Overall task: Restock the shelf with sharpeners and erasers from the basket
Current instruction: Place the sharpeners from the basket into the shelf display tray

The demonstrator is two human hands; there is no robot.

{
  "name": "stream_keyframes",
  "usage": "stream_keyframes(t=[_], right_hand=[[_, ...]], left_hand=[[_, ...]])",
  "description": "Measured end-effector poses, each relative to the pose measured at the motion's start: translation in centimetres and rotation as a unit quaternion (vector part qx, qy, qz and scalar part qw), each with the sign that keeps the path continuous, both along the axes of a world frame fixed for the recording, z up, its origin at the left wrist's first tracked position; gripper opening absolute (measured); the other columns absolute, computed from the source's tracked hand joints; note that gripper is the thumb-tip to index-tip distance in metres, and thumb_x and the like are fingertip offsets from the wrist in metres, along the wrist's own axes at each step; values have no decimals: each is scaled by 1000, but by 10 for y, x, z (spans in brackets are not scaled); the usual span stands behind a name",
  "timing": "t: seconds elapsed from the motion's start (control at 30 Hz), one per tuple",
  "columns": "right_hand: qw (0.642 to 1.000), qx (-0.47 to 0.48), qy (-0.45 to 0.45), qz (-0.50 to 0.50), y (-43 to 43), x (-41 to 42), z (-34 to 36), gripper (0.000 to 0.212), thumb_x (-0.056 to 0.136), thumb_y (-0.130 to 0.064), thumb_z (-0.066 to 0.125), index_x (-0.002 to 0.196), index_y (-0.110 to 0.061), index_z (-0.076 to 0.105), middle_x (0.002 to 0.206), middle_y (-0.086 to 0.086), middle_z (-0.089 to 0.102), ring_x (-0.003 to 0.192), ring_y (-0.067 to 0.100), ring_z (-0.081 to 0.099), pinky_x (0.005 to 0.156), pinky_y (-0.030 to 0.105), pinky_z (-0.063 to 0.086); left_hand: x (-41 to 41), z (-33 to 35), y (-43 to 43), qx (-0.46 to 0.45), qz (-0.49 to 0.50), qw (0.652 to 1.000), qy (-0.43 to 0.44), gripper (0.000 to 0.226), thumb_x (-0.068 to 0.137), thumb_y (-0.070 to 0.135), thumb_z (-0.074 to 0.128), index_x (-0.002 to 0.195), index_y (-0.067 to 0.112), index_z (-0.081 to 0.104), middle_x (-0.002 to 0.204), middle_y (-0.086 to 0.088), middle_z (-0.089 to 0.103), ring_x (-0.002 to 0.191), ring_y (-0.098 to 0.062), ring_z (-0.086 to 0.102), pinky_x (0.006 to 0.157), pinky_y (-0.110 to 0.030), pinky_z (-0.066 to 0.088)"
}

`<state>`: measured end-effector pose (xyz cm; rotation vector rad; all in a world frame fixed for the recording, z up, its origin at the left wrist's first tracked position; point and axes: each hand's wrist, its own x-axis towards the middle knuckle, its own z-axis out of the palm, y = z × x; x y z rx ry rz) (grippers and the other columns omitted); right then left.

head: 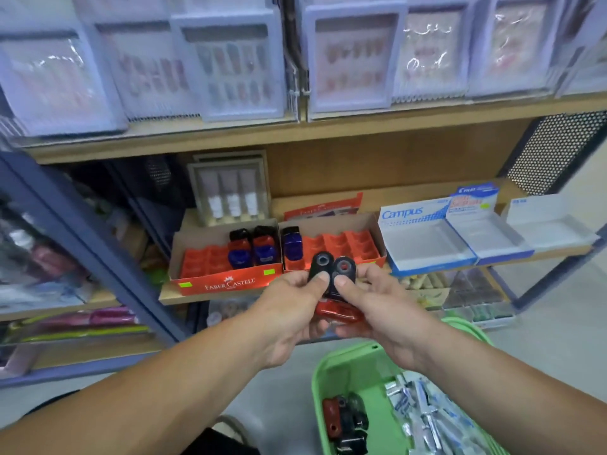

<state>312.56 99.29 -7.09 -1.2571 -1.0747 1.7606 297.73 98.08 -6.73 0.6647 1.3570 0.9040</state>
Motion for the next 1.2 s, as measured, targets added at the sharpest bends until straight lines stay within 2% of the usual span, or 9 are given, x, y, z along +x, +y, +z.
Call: stream_keyframes(t=[0.2, 0.3, 0.43, 0.53, 0.63, 0.7, 0.83, 1.0, 1.2], right_hand=[[1000, 7, 22, 8, 13, -21, 2, 23, 98, -15, 65, 119, -9, 57, 108, 19, 75, 96, 43, 73, 82, 56, 61], [999, -22, 31, 25, 25, -24, -3, 22, 96, -15, 67, 117, -11, 61, 110, 20, 74, 91, 42, 74, 78, 47, 62], [1000, -7, 11, 27, 43, -24, -11, 23, 94, -2, 67, 116, -9, 66, 87, 15, 69, 73, 30, 65, 63, 35, 57], [998, 23, -56, 24, 60, -25, -10, 29, 88, 6, 71, 114, -7, 68, 82, 15, 69, 69, 27, 61, 60, 34, 52], [986, 79, -146, -25, 87, -30, -4, 22, 86, -1, 77, 106, -9, 69, 87, 15, 74, 68, 26, 65, 62, 36, 57], [974, 121, -190, -35, 104, -37, -2, 19, 92, -9, 73, 109, -16, 69, 93, 10, 76, 75, 27, 73, 70, 39, 63], [973, 112, -191, -61, 121, -51, -12, 21, 90, -6, 74, 108, -17, 69, 85, 8, 78, 80, 32, 76, 74, 36, 64], [943, 138, -230, -198, 142, -47, -23, 34, 75, -2, 86, 88, -22, 62, 88, -2, 71, 90, 24, 72, 91, 42, 58], [906, 228, -352, -61, 156, -43, -31, 30, 83, 1, 77, 94, -26, 67, 99, -2, 71, 98, 21, 68, 91, 31, 53]], left_hand=[[-41, 9, 17, 19, -27, 998, 58, 15, 101, 21, 66, 105, 9, 72, 88, -7, 75, 61, -14, 64, 47, -20, 48], [-64, 5, 28, 22, -22, 994, 105, 25, 97, 24, 72, 113, 6, 68, 89, -9, 75, 51, -13, 62, 50, -23, 50], [-88, -5, 37, 40, -67, 976, 203, 23, 93, 31, 76, 108, 14, 68, 90, -17, 76, 66, -41, 73, 69, -46, 54], [-104, -5, 42, 67, -84, 965, 239, 14, 94, 31, 74, 105, 24, 71, 83, -12, 71, 63, -37, 74, 67, -55, 58], [-115, -5, 44, 84, -75, 964, 241, 22, 97, 26, 70, 118, 29, 68, 91, -10, 65, 52, -25, 70, 63, -49, 59], [-118, -7, 46, 91, -66, 966, 234, 32, 97, 22, 70, 129, 26, 65, 96, -11, 62, 49, -18, 66, 55, -35, 60], [-122, -12, 52, 71, -36, 971, 227, 41, 97, 23, 70, 137, 19, 60, 120, -11, 61, 53, -16, 69, 53, -26, 57], [-124, -11, 59, 59, -11, 971, 230, 31, 95, 27, 74, 121, 20, 61, 114, -13, 64, 62, -24, 72, 52, -29, 57], [-117, -7, 61, 74, -12, 969, 237, 22, 92, 25, 77, 109, 25, 63, 109, -11, 66, 80, -29, 77, 52, -28, 58]])
